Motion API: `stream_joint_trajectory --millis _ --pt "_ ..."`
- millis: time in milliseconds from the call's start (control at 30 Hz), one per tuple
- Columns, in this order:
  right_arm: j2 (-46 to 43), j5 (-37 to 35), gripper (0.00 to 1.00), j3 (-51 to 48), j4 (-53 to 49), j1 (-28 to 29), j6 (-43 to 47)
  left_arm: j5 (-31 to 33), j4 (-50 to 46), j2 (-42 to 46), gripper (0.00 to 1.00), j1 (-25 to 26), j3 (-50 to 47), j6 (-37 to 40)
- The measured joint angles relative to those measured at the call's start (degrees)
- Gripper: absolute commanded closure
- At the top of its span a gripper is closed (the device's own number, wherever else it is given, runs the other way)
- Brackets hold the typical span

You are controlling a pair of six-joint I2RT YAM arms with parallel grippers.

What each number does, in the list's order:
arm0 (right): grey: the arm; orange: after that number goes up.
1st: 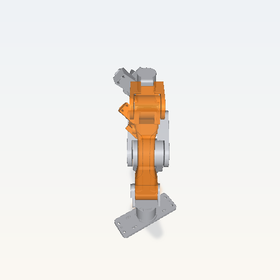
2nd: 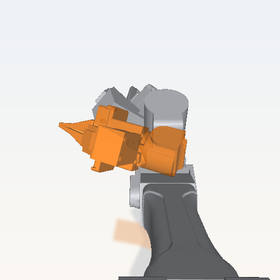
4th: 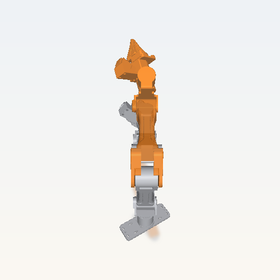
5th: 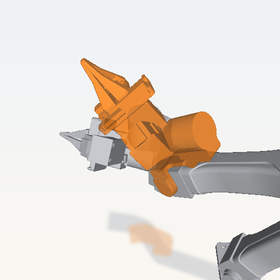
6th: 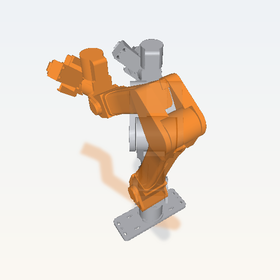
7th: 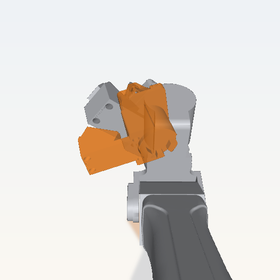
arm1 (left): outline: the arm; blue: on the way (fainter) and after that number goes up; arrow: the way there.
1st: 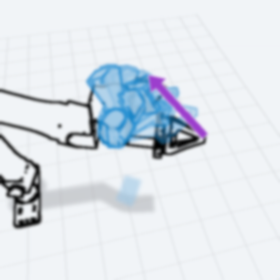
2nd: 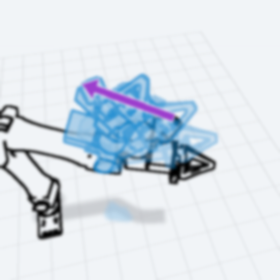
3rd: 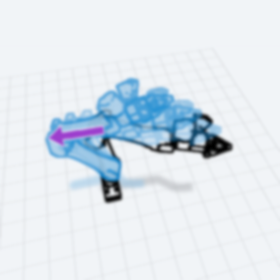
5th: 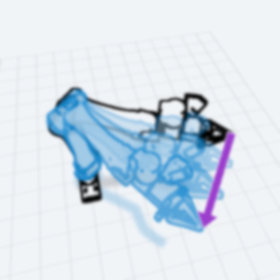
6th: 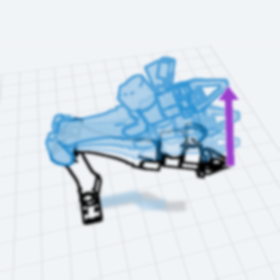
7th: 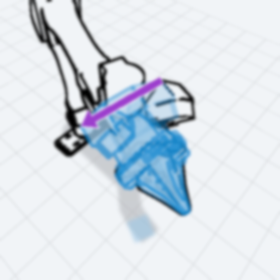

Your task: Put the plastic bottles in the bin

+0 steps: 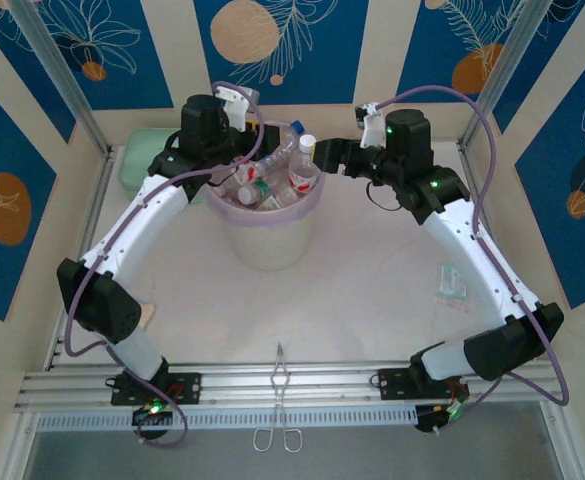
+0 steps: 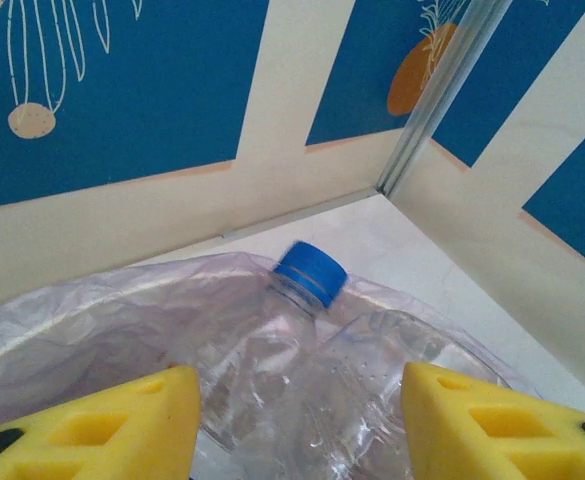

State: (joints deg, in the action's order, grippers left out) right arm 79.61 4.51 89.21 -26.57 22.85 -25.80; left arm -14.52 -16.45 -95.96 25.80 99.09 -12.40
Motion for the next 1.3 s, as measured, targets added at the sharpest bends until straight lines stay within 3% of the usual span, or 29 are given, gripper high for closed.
stream_joint_trajectory --millis 567,767,967,1000,1067,1200,1300 --pt "0.44 0.04 0.21 0.0 0.13 0.42 -1.68 -0.02 -1.92 -1.31 0.46 0.63 0.63 0.96" --pt "0.96 0.07 0.21 0.0 0.09 0.44 -1.7 0.07 -4.98 -1.33 0.25 0.55 1.09 1.86" --pt "0.76 0.7 0.18 0.76 0.04 0.37 -1.7 0.0 -12.61 -1.29 0.01 -0.37 9.29 4.42" --pt "0.5 0.68 0.17 0.81 0.07 0.31 -1.7 -0.02 -13.2 -1.18 0.0 -0.68 11.17 4.92" --pt "-0.22 0.66 0.0 0.81 -0.04 -0.15 -1.49 0.0 -13.27 -0.2 0.0 -1.68 13.11 5.73" --pt "-2.84 -0.42 0.01 0.22 -0.24 -2.49 -1.16 1.53 -13.9 5.64 0.0 -6.82 10.45 6.56" --pt "-6.25 -2.69 0.01 -2.78 -1.05 -5.29 0.46 6.08 -11.96 13.66 0.0 -12.2 -0.2 6.8"
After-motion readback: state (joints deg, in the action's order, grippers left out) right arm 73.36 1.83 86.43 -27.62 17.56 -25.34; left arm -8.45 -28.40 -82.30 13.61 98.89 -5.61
